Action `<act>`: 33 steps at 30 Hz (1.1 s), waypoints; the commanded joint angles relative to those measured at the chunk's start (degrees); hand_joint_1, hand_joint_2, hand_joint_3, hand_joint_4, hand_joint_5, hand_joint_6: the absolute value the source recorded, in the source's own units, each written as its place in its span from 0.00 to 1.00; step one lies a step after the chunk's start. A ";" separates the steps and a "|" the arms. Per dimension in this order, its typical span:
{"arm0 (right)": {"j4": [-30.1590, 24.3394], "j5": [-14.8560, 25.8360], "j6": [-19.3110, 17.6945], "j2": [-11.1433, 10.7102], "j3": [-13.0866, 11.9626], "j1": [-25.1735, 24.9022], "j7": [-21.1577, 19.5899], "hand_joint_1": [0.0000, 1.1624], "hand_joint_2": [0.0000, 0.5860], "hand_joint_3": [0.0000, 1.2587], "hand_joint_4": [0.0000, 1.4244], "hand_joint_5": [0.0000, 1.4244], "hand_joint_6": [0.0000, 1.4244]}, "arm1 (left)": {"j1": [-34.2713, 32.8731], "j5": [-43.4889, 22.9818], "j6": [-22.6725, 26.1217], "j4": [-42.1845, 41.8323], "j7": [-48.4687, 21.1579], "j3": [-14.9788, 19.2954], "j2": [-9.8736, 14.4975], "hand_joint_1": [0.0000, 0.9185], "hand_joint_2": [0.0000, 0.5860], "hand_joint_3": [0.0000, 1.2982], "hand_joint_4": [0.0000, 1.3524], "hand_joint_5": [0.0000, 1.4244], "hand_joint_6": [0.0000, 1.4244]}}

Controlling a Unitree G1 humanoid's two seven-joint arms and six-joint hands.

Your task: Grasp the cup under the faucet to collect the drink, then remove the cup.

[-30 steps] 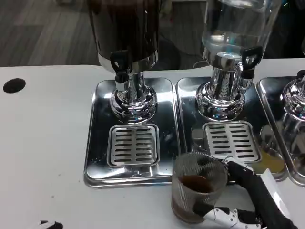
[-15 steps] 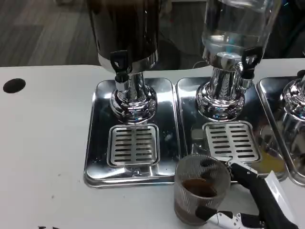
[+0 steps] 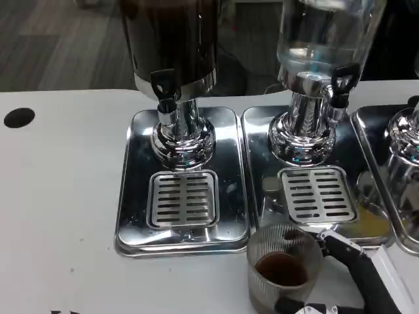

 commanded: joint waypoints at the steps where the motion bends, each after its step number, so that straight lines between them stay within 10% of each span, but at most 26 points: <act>1: 2.25 -2.00 -3.81 -0.44 0.12 -1.82 -4.75 0.63 0.15 0.41 0.39 0.44 0.36 | 0.65 0.33 0.18 0.32 0.55 0.33 -0.30 0.00 0.18 0.18 0.08 0.13 0.29; 33: 11.23 -12.92 -4.48 -5.47 9.30 -5.73 -25.38 0.62 0.15 0.35 0.34 0.39 0.26 | 3.44 3.45 -6.77 -2.33 13.87 10.21 -6.13 0.00 0.18 0.07 0.00 0.00 0.18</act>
